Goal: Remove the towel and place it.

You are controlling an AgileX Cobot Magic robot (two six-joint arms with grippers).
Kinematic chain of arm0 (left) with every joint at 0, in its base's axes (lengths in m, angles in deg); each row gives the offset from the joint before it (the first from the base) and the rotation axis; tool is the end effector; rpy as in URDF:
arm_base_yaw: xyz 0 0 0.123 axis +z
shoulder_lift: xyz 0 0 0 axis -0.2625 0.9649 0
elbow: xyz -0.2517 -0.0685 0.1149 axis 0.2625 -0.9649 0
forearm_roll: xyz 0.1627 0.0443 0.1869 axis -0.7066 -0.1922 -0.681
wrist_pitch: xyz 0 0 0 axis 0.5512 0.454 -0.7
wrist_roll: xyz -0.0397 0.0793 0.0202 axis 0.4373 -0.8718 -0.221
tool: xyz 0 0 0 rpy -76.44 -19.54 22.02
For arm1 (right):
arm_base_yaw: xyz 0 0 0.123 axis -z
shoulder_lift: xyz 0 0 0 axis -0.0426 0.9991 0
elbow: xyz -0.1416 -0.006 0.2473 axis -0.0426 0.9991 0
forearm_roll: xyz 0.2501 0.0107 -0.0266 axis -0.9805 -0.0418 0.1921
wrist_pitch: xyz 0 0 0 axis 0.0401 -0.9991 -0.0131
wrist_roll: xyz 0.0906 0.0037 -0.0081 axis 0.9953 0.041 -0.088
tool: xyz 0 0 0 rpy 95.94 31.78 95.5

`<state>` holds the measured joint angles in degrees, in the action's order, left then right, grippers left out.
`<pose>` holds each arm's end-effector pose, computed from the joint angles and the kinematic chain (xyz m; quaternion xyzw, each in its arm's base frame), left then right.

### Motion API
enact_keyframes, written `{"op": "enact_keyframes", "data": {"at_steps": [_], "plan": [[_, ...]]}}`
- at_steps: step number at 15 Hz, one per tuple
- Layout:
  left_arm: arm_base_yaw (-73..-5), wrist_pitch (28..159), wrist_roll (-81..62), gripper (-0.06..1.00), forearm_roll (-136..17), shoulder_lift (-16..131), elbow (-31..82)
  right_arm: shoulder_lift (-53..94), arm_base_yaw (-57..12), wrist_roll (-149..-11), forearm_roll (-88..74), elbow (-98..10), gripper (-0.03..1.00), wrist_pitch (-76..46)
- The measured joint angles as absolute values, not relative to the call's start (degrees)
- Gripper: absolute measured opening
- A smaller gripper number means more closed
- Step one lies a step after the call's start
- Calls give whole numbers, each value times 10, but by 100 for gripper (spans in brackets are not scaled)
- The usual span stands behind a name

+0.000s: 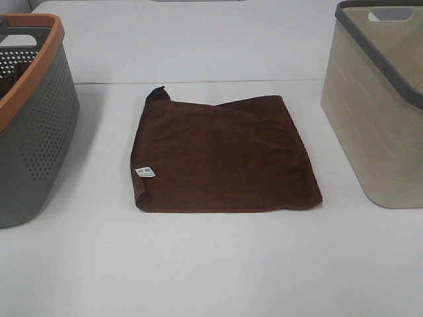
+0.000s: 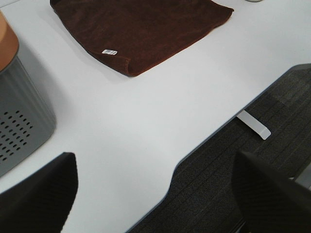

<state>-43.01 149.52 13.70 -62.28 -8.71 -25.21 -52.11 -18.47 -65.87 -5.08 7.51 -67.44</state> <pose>0.0061 -0.0197 0.2791 0.2842 0.8303 -0.1629 0.4509 -0.0077 0.0058 0.2775 -0.2196 0.8269 0.1061 0.5067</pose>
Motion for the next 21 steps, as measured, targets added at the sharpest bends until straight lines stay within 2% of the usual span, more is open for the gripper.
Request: {"op": "enact_keyframes", "data": {"at_steps": [9,11,12,13,14,16,21], "plan": [[-427,1495,137,82,-623,-89,-252,-521,-185,-659,-51,75,74,-674],[-388,1495,137,82,-622,-95,-252,-521,-176,-659,-51,75,74,-674],[-348,1495,137,82,-622,-100,-252,-521,-155,-659,-51,75,74,-674],[-279,1495,137,82,-622,-112,-252,-521,-104,-659,-51,75,74,-674],[-259,1495,137,82,-622,-118,-253,-521,-89,-659,-51,75,74,-674],[-183,1496,137,82,-623,-156,-253,-521,-7,-659,-51,75,74,-674],[-177,1496,137,82,-623,-162,-253,-527,5,-659,-51,75,74,-673]]}}
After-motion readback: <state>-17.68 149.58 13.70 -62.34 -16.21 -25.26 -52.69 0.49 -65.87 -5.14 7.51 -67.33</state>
